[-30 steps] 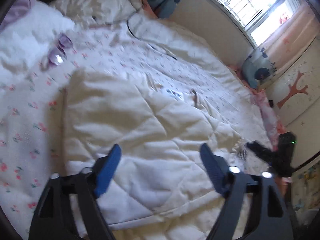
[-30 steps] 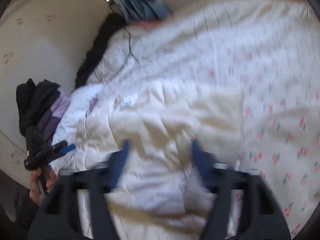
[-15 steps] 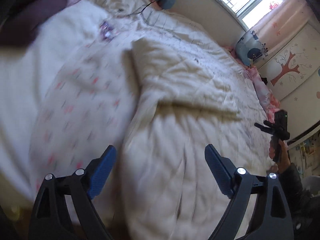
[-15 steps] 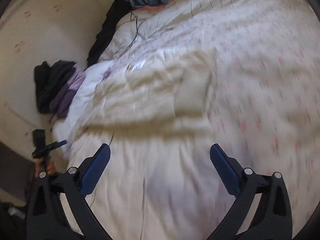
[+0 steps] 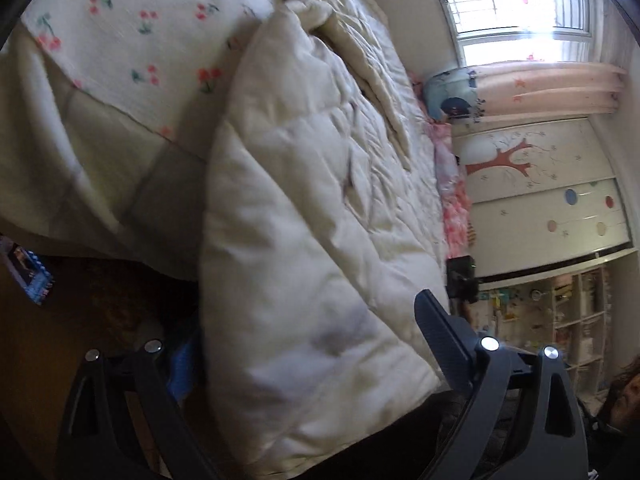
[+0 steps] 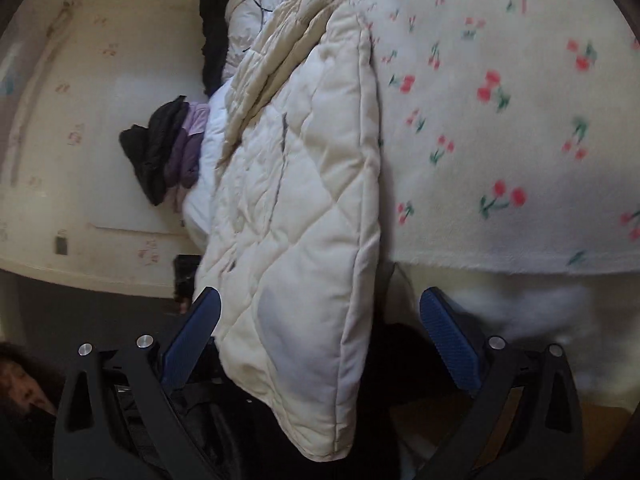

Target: Fold large clothes

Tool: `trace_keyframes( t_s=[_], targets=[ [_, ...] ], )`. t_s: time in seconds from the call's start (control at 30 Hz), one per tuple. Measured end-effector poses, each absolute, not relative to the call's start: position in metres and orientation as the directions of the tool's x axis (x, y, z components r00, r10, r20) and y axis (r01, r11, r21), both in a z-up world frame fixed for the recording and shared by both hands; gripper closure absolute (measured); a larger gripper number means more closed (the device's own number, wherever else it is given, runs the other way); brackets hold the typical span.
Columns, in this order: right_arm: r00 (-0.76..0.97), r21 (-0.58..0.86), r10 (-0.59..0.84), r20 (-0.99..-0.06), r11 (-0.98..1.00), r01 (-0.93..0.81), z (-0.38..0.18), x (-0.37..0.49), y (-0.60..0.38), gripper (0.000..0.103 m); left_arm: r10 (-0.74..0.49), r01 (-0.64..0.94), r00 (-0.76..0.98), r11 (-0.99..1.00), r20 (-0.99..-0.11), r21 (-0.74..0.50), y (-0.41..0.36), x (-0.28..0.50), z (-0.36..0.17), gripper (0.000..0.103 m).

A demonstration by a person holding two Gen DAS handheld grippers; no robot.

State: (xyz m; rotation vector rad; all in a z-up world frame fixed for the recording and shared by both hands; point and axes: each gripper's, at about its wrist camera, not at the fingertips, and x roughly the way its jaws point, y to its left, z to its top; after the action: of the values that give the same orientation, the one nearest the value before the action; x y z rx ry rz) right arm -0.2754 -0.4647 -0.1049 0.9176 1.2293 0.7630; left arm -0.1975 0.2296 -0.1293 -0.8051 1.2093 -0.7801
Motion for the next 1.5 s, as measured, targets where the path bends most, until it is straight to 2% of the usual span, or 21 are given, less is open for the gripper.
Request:
trace_keyframes(
  t_s=[0.17, 0.2, 0.27, 0.3, 0.33, 0.4, 0.5, 0.8, 0.9, 1.0, 1.13, 1.17, 1.23, 1.27, 1.3, 1.33, 1.37, 1.5],
  targets=[
    [0.169, 0.952, 0.937, -0.305, 0.305, 0.024, -0.129, -0.275, -0.450, 0.007, -0.864, 0.069, 0.156, 0.493, -0.478, -0.868, 0.217, -0.204, -0.132, 0.012],
    [0.166, 0.958, 0.944, -0.284, 0.285, 0.019, -0.131, -0.275, -0.447, 0.011, -0.862, 0.070, 0.153, 0.497, -0.483, -0.865, 0.214, -0.207, -0.131, 0.012],
    [0.164, 0.968, 0.955, -0.248, 0.253, -0.005, -0.135, -0.276, -0.438, 0.042, -0.843, 0.066, 0.146, 0.530, -0.518, -0.845, 0.210, -0.210, -0.133, 0.012],
    [0.165, 0.968, 0.956, -0.244, 0.250, -0.012, -0.136, -0.275, -0.432, 0.071, -0.827, 0.062, 0.150, 0.555, -0.542, -0.830, 0.207, -0.212, -0.133, 0.015],
    [0.176, 0.965, 0.951, -0.253, 0.261, -0.028, -0.134, -0.276, -0.429, 0.080, -0.807, 0.060, 0.157, 0.583, -0.569, -0.810, 0.205, -0.213, -0.133, 0.020],
    [0.206, 0.960, 0.945, -0.253, 0.271, -0.065, -0.126, -0.278, -0.426, 0.085, -0.804, 0.043, 0.168, 0.584, -0.570, -0.811, 0.204, -0.215, -0.133, 0.059],
    [0.260, 0.955, 0.942, -0.212, 0.256, -0.148, -0.097, -0.278, -0.422, 0.087, -0.786, 0.049, 0.227, 0.599, -0.575, -0.799, 0.203, -0.222, -0.116, 0.086],
    [0.339, 0.913, 0.938, -0.066, 0.194, -0.359, -0.006, -0.272, -0.428, 0.088, -0.811, 0.214, 0.392, 0.540, -0.434, -0.814, 0.201, -0.244, -0.009, 0.091],
    [0.352, 0.906, 0.936, -0.028, 0.173, -0.387, 0.008, -0.280, -0.440, 0.088, -0.832, 0.250, 0.375, 0.516, -0.409, -0.820, 0.199, -0.251, 0.006, 0.091],
    [0.348, 0.919, 0.937, -0.042, 0.172, -0.354, -0.003, -0.286, -0.452, 0.088, -0.834, 0.250, 0.335, 0.528, -0.439, -0.811, 0.198, -0.253, -0.001, 0.091],
    [0.286, 0.955, 0.952, -0.108, 0.179, -0.236, -0.049, -0.295, -0.455, 0.081, -0.859, 0.170, 0.232, 0.497, -0.456, -0.851, 0.202, -0.254, -0.046, 0.087],
    [0.278, 0.963, 0.953, -0.118, 0.178, -0.201, -0.063, -0.298, -0.458, 0.081, -0.873, 0.153, 0.214, 0.473, -0.438, -0.868, 0.206, -0.255, -0.059, 0.082],
    [0.264, 0.976, 0.959, -0.101, 0.147, -0.160, -0.083, -0.303, -0.464, 0.078, -0.892, 0.122, 0.200, 0.434, -0.406, -0.893, 0.213, -0.260, -0.079, 0.055],
    [0.259, 0.980, 0.961, -0.095, 0.136, -0.143, -0.092, -0.305, -0.465, 0.076, -0.889, 0.111, 0.202, 0.437, -0.410, -0.893, 0.216, -0.262, -0.087, 0.029],
    [0.255, 0.982, 0.962, -0.097, 0.134, -0.130, -0.099, -0.307, -0.467, 0.069, -0.882, 0.097, 0.207, 0.450, -0.424, -0.888, 0.221, -0.263, -0.094, 0.017],
    [0.248, 0.984, 0.963, -0.105, 0.137, -0.115, -0.105, -0.308, -0.469, 0.060, -0.882, 0.083, 0.202, 0.450, -0.427, -0.889, 0.225, -0.266, -0.101, 0.016],
    [0.245, 0.984, 0.963, -0.112, 0.141, -0.105, -0.109, -0.309, -0.467, 0.058, -0.887, 0.070, 0.192, 0.440, -0.420, -0.895, 0.228, -0.266, -0.107, 0.015],
    [0.225, 0.986, 0.968, -0.110, 0.135, -0.099, -0.117, -0.309, -0.464, 0.054, -0.889, 0.031, 0.185, 0.430, -0.418, -0.902, 0.237, -0.262, -0.130, 0.008]
  ],
)
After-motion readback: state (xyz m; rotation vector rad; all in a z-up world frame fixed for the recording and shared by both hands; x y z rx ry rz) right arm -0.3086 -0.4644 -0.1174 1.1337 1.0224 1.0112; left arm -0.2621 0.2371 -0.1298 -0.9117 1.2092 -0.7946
